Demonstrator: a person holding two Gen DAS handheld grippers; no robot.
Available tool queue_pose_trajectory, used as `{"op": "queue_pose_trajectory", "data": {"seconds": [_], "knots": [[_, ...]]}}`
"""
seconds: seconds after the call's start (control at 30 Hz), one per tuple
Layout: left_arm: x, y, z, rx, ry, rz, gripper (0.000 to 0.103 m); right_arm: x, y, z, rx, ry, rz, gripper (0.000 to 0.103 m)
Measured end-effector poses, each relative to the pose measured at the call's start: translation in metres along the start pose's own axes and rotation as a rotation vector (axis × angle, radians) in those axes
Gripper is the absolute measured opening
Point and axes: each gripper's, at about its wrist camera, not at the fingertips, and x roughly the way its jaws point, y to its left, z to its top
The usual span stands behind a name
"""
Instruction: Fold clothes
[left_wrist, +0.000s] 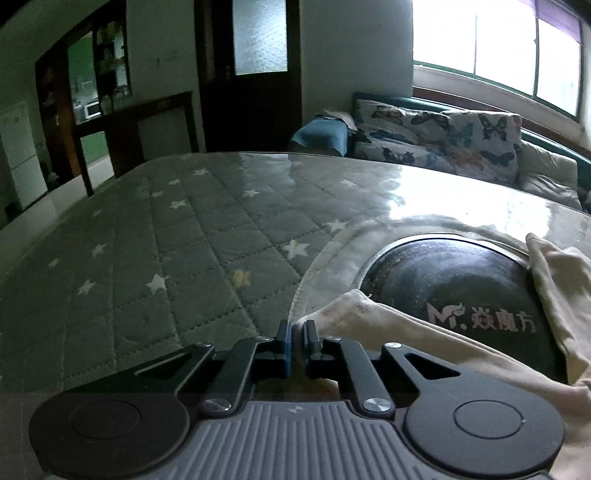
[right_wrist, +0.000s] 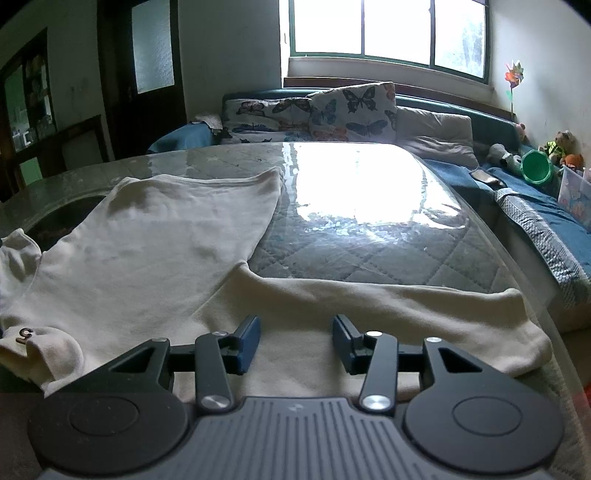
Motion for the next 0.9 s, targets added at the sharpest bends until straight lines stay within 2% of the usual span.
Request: {"op": "queue_pose_trajectory", "data": {"seconds": [0.07,0.13,0.3,0.37,0.5,0.63,0.73,0.9], "knots": [[0.000,-0.001,0.000,0.007,0.004,-0.006,0.011,-0.007,0.006,0.002,-0.023,-0.018,0.012,0.045],[0.000,-0.002,0.000,0.009,0.010,-0.001,0.020,-0.015,0.015,0.004,-0.052,-0.037,0.034,0.045],[-0.013,-0.012,0.002,0.032,-0.033,0.005,0.022,-0.028,0.046,0.010,-0.145,-0.062,0.157,0.045],[-0.021,-0.020,0.003,0.052,-0.052,-0.015,0.022,-0.029,0.060,0.011,-0.183,-0.062,0.208,0.044],[-0.041,-0.049,0.000,0.139,-0.081,-0.139,0.022,-0.024,0.087,0.007,-0.276,-0.041,0.275,0.042],[-0.058,-0.087,-0.009,0.233,-0.091,-0.293,0.022,-0.014,0.103,-0.004,-0.320,0.011,0.299,0.040],[-0.065,-0.112,-0.014,0.276,-0.077,-0.407,0.022,-0.017,0.105,-0.006,-0.319,0.002,0.300,0.039],[-0.070,-0.150,-0.026,0.360,-0.077,-0.507,0.022,-0.026,0.102,-0.003,-0.284,-0.018,0.314,0.039]]}}
